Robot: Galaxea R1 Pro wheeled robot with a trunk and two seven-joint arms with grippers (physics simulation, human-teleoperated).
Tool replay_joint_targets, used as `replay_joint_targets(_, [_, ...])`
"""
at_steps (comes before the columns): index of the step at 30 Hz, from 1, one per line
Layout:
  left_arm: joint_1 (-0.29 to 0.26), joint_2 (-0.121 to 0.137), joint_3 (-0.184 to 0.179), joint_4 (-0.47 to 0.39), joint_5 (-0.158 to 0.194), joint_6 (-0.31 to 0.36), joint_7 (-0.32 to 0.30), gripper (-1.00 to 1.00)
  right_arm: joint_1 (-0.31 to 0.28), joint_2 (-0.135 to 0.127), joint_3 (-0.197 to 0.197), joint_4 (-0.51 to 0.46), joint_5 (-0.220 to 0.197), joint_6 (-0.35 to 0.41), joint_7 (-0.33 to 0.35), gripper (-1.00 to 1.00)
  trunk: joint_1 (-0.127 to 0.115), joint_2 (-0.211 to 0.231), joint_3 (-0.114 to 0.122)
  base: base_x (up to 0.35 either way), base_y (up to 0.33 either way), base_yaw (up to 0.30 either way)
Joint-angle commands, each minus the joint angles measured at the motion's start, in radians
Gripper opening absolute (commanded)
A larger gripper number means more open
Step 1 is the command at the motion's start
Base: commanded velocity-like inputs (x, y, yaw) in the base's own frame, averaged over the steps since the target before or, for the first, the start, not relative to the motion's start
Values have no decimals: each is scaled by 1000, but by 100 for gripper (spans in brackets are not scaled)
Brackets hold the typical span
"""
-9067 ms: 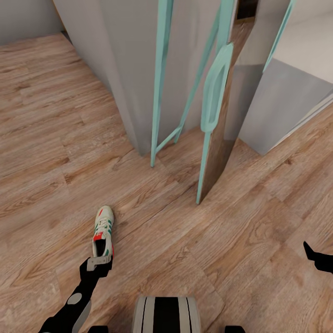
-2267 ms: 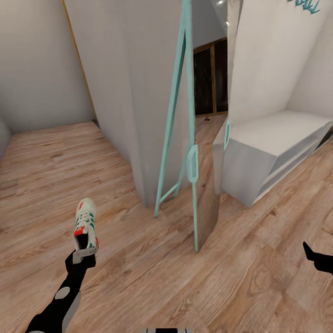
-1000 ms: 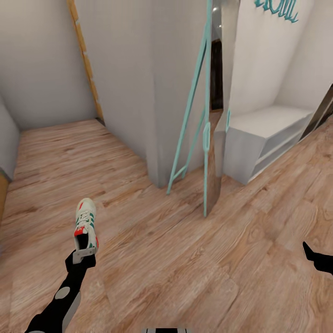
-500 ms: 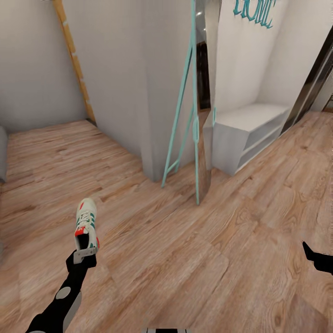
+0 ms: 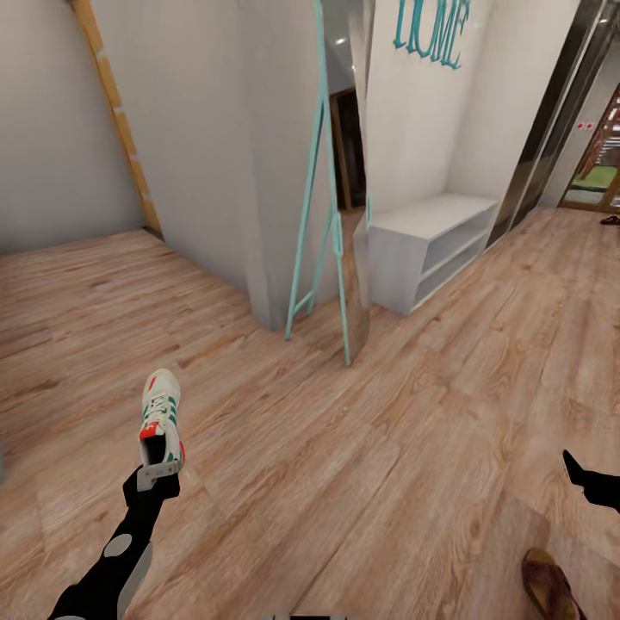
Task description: Pick up the two gym shoes and the two sandals from the corridor floor and place them onto the hallstand (shoe rack) in the corridor, making sure they are on the rack and not on the floor. Arrange them so the two gym shoes are next to each other and the two sandals are next to each other.
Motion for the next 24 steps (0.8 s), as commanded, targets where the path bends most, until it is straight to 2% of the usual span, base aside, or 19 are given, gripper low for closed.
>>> replay_joint_targets(1, [0,0,-2,0,4,-3,2,-100,-1,1,-1,-1,-4,6,6,100,-1,0,1,-333,-69,-150])
replay_joint_targets(15, [0,0,-3,-3,4,-2,0,-100,-1,2,0,7,-2,7,6,100,-1,0,21,-292,-150,-150])
replay_joint_targets(24, [0,0,-3,-3,3,0,0,-100,-1,2,0,7,-2,7,6,100,-1,0,23,-261,-166,-22])
